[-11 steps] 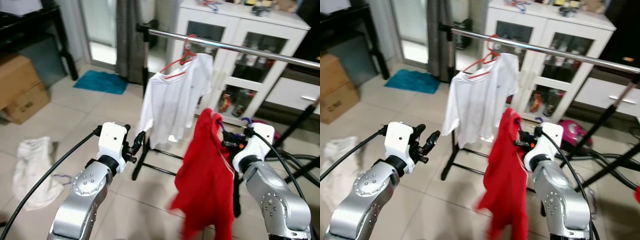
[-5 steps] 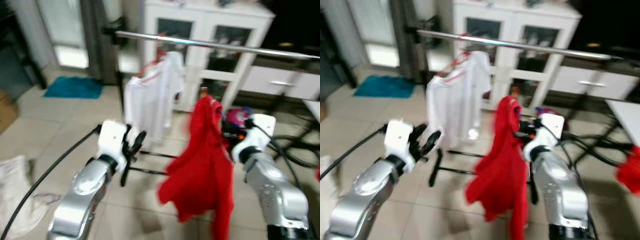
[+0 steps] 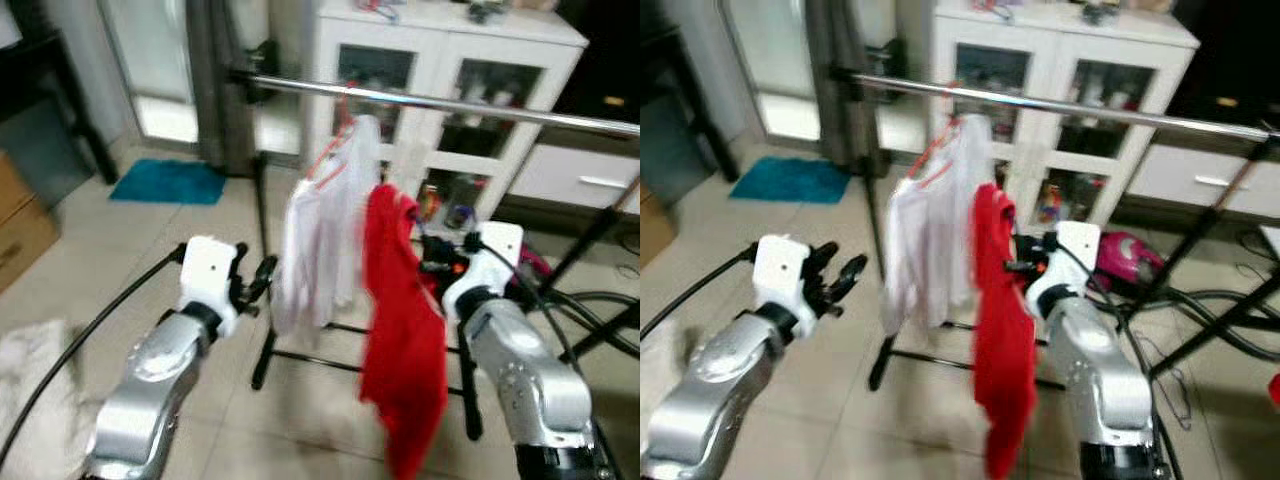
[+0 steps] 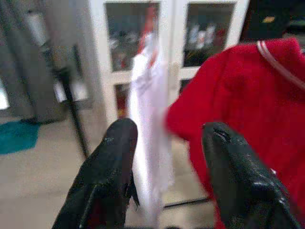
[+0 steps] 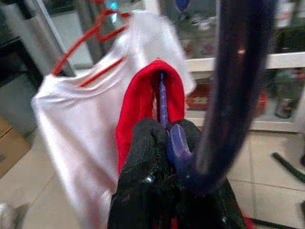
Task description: Hang hanger
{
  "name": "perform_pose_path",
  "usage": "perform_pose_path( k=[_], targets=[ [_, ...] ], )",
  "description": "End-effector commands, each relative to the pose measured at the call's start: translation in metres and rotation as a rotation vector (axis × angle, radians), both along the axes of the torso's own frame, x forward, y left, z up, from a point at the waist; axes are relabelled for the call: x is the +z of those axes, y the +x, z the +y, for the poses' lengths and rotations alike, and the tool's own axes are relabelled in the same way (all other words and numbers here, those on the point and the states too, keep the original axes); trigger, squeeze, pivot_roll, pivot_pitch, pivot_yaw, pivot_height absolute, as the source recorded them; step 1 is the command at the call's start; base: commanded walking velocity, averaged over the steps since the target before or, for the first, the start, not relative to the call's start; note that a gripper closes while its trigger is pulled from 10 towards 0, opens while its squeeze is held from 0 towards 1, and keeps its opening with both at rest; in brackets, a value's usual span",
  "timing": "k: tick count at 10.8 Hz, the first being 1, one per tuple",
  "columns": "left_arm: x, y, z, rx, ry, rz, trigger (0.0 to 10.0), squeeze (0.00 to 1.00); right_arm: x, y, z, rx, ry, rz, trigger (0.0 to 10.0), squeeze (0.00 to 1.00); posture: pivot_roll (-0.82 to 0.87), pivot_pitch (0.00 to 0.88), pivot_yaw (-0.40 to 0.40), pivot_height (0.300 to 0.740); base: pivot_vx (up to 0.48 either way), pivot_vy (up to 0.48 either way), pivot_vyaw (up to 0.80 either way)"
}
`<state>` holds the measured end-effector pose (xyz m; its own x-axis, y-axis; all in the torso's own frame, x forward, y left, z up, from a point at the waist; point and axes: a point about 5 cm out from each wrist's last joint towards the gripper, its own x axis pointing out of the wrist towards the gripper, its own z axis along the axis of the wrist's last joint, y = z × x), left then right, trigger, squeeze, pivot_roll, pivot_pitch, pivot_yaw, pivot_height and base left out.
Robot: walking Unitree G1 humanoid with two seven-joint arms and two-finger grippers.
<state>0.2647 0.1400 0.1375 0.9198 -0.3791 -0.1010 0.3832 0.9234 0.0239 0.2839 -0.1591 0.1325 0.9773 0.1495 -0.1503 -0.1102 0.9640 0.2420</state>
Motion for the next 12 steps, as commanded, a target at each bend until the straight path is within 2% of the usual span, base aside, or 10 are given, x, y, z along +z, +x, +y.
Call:
perform_pose_path(
  k=[1,2,4,6,7,9,10,11,12],
  targets=[
    [0.003,0.003,-0.008,-0.035,0.013,-0.018,10.0,0.00,0.016,0.004,-0.006,-0.036,-0.003,-0.066,10.0,0.00,0.09,0.009,-0.040,0.740,0.352,0.000,0.00],
    [0.004,0.003,-0.008,-0.033,0.003,-0.019,10.0,0.00,0.017,0.005,-0.004,-0.008,-0.020,-0.077,10.0,0.00,0.09,0.012,-0.031,0.740,0.352,0.000,0.00],
    [0.001,-0.003,-0.011,-0.061,-0.013,-0.009,10.0,0.00,0.020,0.006,-0.011,-0.042,-0.044,-0.084,10.0,0.00,0.07,0.000,-0.028,0.740,0.351,0.000,0.00],
    [0.006,0.003,-0.015,-0.086,0.008,-0.037,10.0,0.00,0.024,0.011,-0.012,-0.049,-0.068,-0.088,10.0,0.00,0.08,0.019,-0.066,0.740,0.349,0.000,0.00],
    [0.011,0.002,-0.016,-0.092,0.003,-0.052,10.0,0.00,0.030,0.015,-0.008,-0.012,-0.116,-0.107,10.0,0.00,0.08,0.018,-0.064,0.740,0.349,0.000,0.00],
    [0.013,-0.003,-0.022,-0.127,0.001,-0.056,10.0,0.00,0.043,0.024,-0.009,-0.027,-0.155,-0.152,10.0,0.00,0.09,0.000,-0.060,0.740,0.349,0.000,0.00],
    [0.023,0.000,-0.024,-0.155,-0.037,-0.065,10.0,0.00,0.052,0.035,-0.002,-0.019,-0.149,-0.166,10.0,0.00,0.10,0.016,-0.086,0.740,0.000,0.000,0.00],
    [0.025,0.000,-0.025,-0.178,-0.002,-0.058,10.0,0.00,0.054,0.039,0.003,-0.003,-0.146,-0.165,10.0,0.00,0.10,0.016,-0.082,0.740,0.000,0.000,0.00],
    [0.030,-0.003,-0.025,-0.204,-0.008,-0.079,10.0,0.00,0.057,0.047,0.008,0.020,-0.174,-0.170,10.0,0.00,0.10,0.008,-0.069,0.740,0.000,0.000,0.00]
  ],
)
